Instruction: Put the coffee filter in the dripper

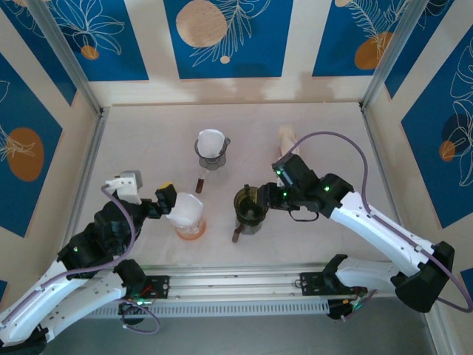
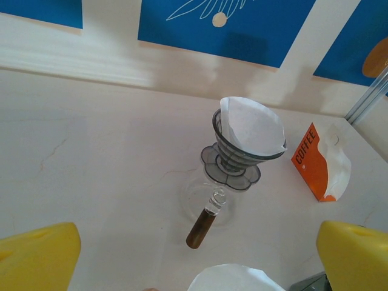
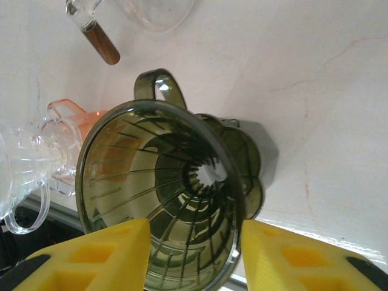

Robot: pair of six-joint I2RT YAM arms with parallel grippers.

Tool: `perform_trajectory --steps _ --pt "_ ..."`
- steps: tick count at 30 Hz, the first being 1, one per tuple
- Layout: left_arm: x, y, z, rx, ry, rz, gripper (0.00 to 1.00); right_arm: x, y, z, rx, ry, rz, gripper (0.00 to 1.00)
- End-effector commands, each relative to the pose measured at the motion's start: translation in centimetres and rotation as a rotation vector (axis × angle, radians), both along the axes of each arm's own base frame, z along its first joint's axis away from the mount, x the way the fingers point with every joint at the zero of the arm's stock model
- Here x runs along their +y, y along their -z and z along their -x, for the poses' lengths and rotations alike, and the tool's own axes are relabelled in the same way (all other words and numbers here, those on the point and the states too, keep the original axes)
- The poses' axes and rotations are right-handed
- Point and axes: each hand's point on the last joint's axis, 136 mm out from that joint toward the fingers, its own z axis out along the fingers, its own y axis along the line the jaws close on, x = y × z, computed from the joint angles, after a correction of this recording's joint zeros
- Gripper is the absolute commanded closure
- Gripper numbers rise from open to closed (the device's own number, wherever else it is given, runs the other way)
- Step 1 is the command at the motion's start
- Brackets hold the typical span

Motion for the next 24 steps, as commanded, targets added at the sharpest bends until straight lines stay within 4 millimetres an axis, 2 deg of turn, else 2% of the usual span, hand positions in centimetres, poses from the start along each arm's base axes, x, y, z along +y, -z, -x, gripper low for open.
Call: perform_trajectory --steps 1,10,12,16,24 --pt "-0.2 -1.0 -0.2 -0.023 0.007 0.022 0.00 0.7 0.6 -0.2 -0.010 -0.028 0.029 0.58" --pt "-0.3 -0.7 -0.2 -0.012 0.007 0.017 0.00 1.5 0.7 -0.4 -0.013 -0.045 0.032 0.58" --pt "-0.3 -0.7 -0.2 -0.011 0.005 0.019 0.00 1.3 0.8 -0.4 -0.010 -0.033 0.040 0.58" --pt "-0.3 -0.9 -0.2 -0.014 0.007 0.021 0.00 0.2 0.8 -0.4 -0.020 0.004 0.067 0.50" --pt "-0.2 -1.3 -0.1 -0.021 0.007 0.019 0.00 -1.2 -0.5 -0.9 -0.089 0.054 0.066 0.43"
